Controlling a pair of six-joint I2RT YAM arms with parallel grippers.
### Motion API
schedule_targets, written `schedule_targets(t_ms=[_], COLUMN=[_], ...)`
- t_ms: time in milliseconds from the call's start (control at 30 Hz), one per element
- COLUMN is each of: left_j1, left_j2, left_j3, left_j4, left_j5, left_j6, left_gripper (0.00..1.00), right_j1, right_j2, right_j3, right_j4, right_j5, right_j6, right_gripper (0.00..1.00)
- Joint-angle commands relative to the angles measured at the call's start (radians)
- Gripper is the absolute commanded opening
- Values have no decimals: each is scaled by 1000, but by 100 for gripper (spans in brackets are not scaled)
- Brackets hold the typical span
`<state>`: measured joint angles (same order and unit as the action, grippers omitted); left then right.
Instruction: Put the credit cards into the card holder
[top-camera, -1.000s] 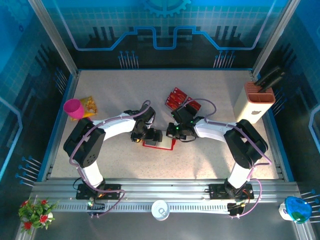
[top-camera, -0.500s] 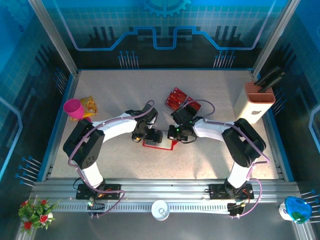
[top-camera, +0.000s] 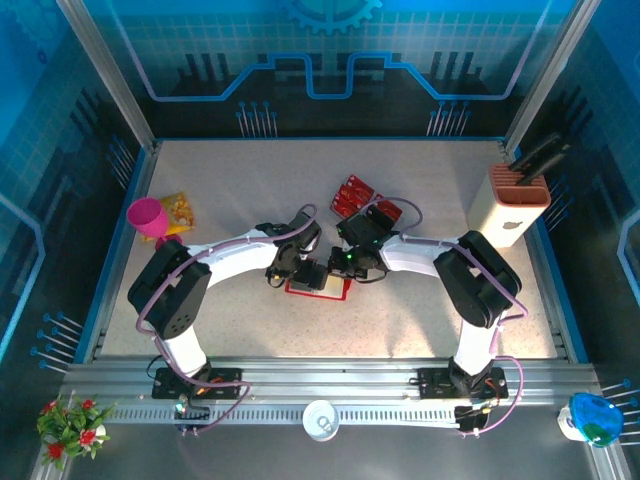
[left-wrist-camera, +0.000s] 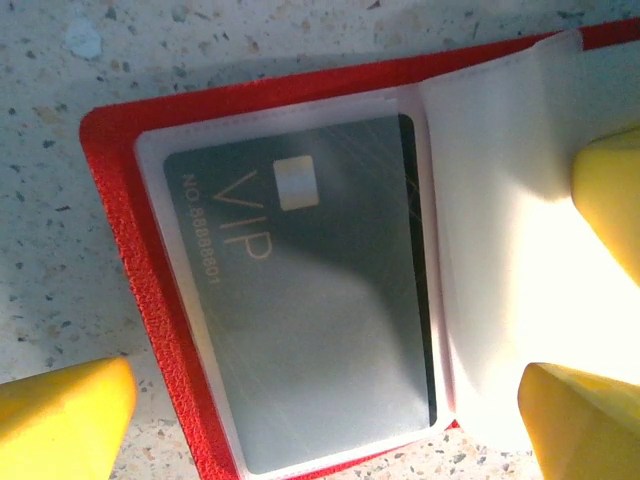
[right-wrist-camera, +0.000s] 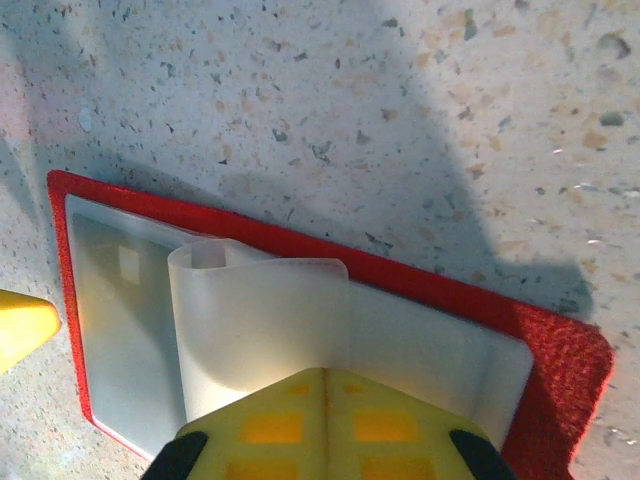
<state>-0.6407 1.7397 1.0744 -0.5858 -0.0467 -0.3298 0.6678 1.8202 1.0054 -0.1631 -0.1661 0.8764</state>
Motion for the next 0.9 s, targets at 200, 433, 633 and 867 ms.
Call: schedule_targets(t_ms=[200,433,633,867], left_j1=[-9,-10,-10,-10], left_j2=[-61,-63,-31,-2], left_j3=[-28,-39,-66,-85], left_j4=[42,69,85,86], left_j5=[-47,-29,-25,-38], left_j6=[11,8,9,24], left_gripper=[99,99,99,99], right_j1=[12,12,11,11], right_j2=[22,22,18,19], right_j3=[-19,-21,-21,-14], right_j4=[8,10,14,15], right_j5=[-15,-14,-15,-18], right_j6=[26,29,37,41], right_gripper=[0,0,0,0])
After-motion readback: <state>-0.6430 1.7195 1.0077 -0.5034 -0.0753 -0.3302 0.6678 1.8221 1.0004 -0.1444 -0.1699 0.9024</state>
